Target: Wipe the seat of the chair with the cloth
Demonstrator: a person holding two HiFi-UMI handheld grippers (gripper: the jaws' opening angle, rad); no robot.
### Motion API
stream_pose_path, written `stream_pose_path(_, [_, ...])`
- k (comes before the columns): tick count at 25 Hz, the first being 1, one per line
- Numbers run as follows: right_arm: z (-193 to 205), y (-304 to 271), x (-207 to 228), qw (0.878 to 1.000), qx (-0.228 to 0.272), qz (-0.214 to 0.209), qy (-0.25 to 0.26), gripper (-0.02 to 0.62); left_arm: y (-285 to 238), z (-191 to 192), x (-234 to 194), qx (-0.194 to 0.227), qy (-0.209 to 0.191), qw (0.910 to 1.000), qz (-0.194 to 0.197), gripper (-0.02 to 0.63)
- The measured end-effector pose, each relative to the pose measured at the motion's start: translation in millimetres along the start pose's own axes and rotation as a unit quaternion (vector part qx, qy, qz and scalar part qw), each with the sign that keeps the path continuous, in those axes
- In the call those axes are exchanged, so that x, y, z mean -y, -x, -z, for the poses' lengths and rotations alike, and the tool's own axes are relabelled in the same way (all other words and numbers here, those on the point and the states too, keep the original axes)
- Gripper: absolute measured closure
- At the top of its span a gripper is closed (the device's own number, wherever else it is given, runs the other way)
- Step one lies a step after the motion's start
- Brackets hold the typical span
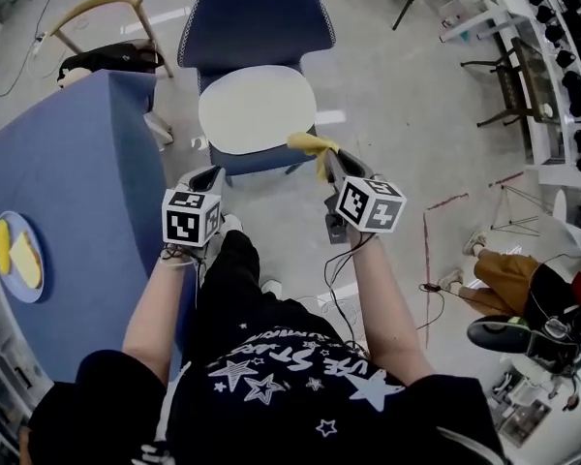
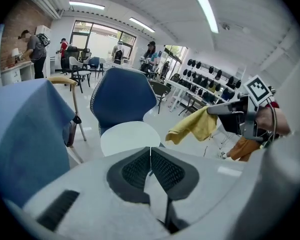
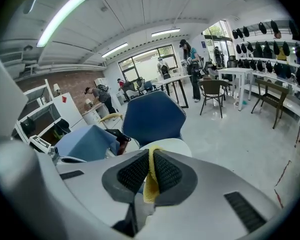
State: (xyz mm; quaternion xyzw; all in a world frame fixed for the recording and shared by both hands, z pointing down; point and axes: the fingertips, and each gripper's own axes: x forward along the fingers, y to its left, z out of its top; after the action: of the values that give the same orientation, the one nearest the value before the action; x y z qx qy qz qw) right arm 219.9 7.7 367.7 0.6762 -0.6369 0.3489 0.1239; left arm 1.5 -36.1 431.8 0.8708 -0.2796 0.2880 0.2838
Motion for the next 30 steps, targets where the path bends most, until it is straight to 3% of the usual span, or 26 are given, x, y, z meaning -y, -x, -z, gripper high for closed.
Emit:
stream_pose_path(12, [57,116,-7,0.999,0.040,-0.021,0.008,0.566,60,44,99,0.031,-0.043,0.9986,0.001,0.584])
stream_pose_path(24, [146,266,12,0.996,0.080,-0.034,0.029,0.566,129,149,211,0.056,-0.049,0.9972,0.005,0.584])
stream_pose_path(30, [163,313,0,0.995,0.080,-0.044,0.044,0.566,172,168,238,0.066,-0.050,0.9966,0.000,0.584])
